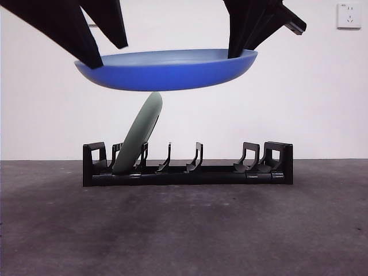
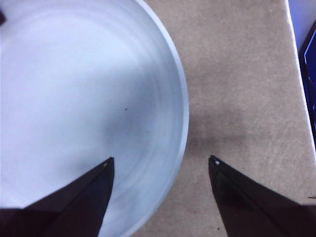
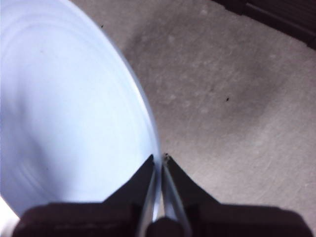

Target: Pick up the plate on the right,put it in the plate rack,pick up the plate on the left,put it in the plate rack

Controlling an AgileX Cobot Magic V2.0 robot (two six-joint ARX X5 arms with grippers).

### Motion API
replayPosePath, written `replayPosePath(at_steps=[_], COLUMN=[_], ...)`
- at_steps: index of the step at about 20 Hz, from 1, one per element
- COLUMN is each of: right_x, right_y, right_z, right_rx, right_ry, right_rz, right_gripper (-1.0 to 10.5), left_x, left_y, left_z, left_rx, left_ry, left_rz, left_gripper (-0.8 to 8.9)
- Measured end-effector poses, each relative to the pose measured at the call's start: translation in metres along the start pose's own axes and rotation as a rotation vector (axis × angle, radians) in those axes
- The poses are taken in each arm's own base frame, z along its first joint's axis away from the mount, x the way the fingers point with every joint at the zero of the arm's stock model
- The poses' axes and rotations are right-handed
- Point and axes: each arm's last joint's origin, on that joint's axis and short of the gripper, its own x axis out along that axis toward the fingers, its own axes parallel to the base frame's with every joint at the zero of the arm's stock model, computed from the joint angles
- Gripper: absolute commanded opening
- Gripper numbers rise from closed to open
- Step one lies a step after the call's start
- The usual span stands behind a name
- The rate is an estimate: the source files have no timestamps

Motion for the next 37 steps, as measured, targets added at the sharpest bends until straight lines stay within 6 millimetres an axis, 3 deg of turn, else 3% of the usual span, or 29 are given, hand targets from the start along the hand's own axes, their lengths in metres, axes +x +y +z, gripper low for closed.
replayPosePath(at_steps=[8, 12, 22, 25, 27, 29, 33, 37], right_x=[-0.002, -0.004, -0.012, -0.012, -0.014, -0.024, -0.064, -0.128], right_y=[0.005, 0.003, -0.011, -0.012, -0.014, -0.016, -0.015, 0.005], right_z=[0.0, -0.001, -0.001, -0.001, -0.001, -0.003, -0.017, -0.055], right_rx=[0.029, 0.045, 0.115, 0.109, 0.096, 0.089, 0.063, -0.005], right_ry=[-0.004, 0.001, -0.008, -0.01, -0.022, -0.053, -0.185, -0.401], right_rz=[0.162, 0.159, 0.13, 0.119, 0.12, 0.113, 0.093, 0.064], right_gripper=[-0.2, -0.2, -0.1, 0.5, 2.5, 2.9, 2.9, 2.8], left_x=[0.001, 0.001, -0.002, -0.002, -0.002, 0.001, 0.001, 0.0], left_y=[0.0, 0.0, 0.0, 0.0, -0.001, -0.003, 0.002, 0.023], left_z=[0.0, 0.0, 0.001, 0.002, 0.003, 0.002, 0.01, 0.018], left_rx=[0.003, 0.006, 0.031, 0.031, 0.028, 0.001, -0.052, -0.224], left_ry=[0.011, 0.013, 0.001, -0.006, -0.031, -0.038, -0.154, -0.378], left_rz=[0.003, 0.002, 0.005, 0.002, -0.021, -0.063, -0.049, 0.002], left_gripper=[3.06, 0.03, -0.08, -0.08, -0.08, -0.08, -0.08, -0.08])
